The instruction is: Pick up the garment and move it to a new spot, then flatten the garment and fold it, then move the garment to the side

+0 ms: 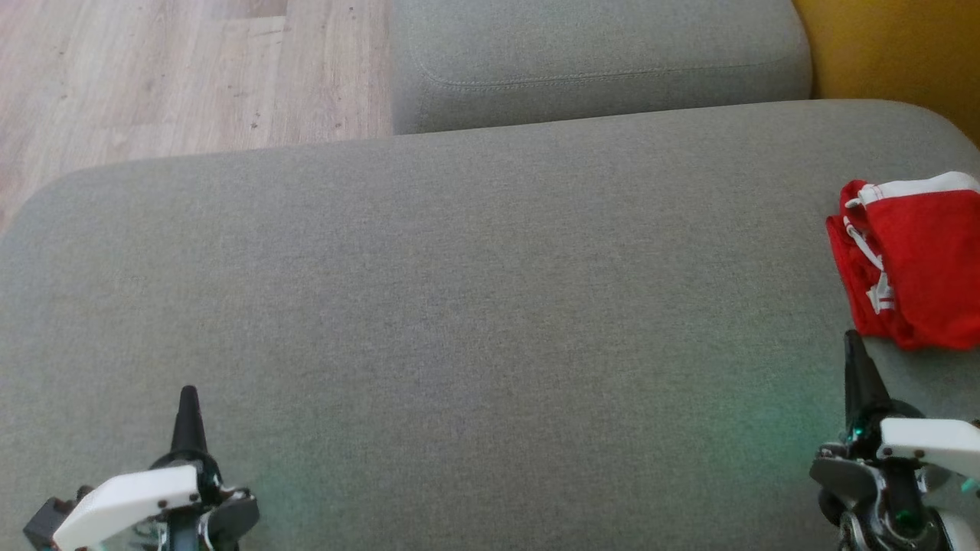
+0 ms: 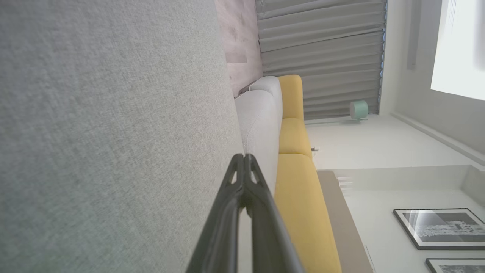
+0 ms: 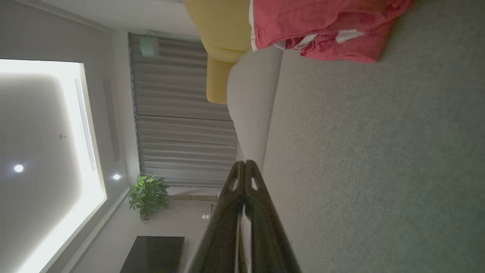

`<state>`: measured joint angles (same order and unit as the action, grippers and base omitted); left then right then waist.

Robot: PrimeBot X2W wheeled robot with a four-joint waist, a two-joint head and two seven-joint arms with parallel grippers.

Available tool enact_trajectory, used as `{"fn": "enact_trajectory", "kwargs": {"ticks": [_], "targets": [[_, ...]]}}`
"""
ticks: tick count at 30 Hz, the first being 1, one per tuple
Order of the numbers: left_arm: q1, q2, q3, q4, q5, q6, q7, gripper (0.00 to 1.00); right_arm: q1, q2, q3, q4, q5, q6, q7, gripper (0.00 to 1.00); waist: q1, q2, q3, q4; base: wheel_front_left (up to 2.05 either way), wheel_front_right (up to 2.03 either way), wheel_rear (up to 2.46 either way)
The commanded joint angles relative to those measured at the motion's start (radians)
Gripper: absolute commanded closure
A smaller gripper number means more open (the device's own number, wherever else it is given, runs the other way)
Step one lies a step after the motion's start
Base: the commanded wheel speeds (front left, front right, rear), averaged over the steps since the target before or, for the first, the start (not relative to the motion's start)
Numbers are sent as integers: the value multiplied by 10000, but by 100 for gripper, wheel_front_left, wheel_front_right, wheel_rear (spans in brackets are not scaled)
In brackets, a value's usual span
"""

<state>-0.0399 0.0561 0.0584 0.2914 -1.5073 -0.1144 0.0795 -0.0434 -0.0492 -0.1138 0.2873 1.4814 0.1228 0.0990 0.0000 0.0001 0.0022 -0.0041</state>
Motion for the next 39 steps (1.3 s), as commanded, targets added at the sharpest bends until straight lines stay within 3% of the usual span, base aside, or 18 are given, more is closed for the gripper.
{"fn": "enact_trajectory", "kwargs": {"ticks": [1,11,39], "targets": [[-596,30,376,-372,-243,-97,99,100,-592,-43,110,-409,326,74,75,100,0,-1,1,6,0,0,0],[-683,-59,558,-458,-1010,-163,341,100,-646,-10,-3,-425,1270,79,144,100,0,-1,9,41,0,0,0],[-682,-59,556,-460,-1012,-163,339,100,-646,-10,-2,-425,1271,79,143,100,0,-1,9,41,0,0,0]]}}
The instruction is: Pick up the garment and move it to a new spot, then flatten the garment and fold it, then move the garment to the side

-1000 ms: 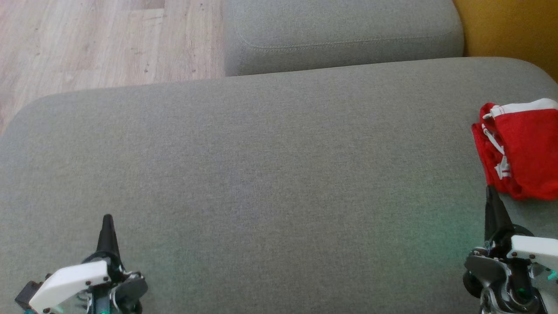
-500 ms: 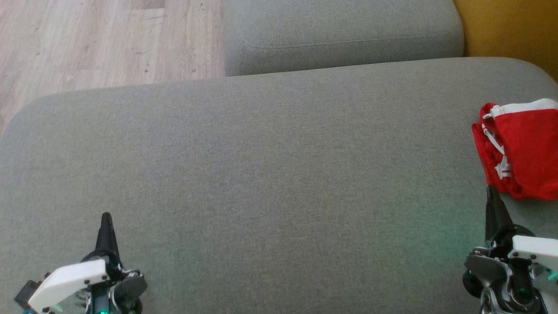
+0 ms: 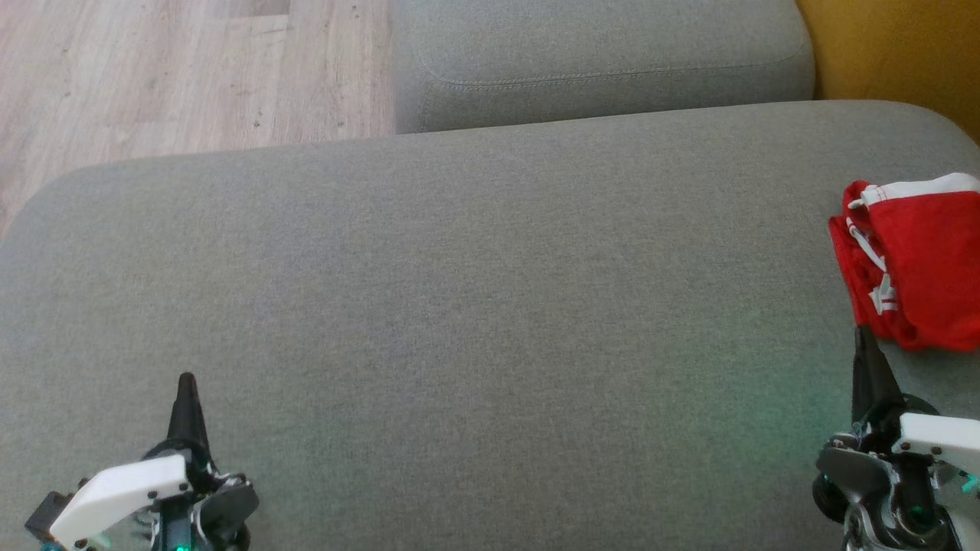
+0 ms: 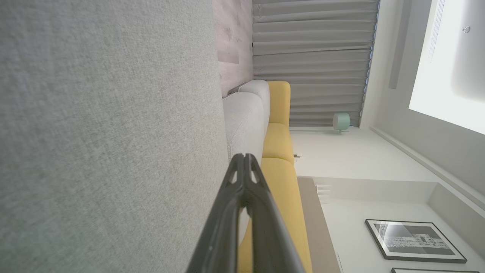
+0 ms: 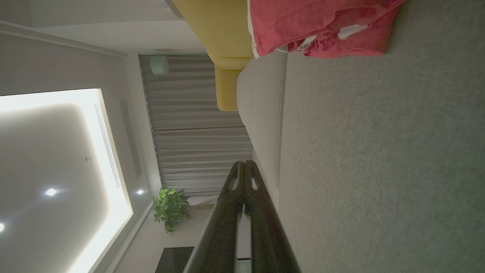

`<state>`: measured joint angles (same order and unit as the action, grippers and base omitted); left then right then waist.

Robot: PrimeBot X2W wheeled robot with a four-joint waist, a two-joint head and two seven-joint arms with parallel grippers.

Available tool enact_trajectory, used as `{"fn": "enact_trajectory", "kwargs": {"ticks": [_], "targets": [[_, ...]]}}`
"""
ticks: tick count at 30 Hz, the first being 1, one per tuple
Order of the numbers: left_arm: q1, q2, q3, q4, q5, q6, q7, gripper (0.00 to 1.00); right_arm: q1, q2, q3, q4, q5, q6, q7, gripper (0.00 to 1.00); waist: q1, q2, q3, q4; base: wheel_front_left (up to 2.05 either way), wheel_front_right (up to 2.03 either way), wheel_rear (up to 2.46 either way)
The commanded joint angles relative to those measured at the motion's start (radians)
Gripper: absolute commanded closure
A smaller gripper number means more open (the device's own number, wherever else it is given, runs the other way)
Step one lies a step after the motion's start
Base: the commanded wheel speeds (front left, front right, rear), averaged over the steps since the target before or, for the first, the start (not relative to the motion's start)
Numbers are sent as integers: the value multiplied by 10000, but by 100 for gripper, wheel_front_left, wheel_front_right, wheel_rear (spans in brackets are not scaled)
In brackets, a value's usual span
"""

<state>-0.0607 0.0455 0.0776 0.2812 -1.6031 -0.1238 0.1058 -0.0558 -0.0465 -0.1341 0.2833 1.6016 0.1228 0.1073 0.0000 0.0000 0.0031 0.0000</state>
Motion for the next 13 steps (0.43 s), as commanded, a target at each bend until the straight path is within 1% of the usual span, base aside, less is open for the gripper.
{"fn": "enact_trajectory", "kwargs": {"ticks": [1,13], "targets": [[-474,47,364,-358,-53,-69,76,100,-521,-37,202,-385,69,79,61,100,0,0,0,0,0,0,0],[-474,47,364,-359,-54,-69,76,100,-521,-37,202,-385,69,79,60,100,0,0,0,0,0,0,0]]}}
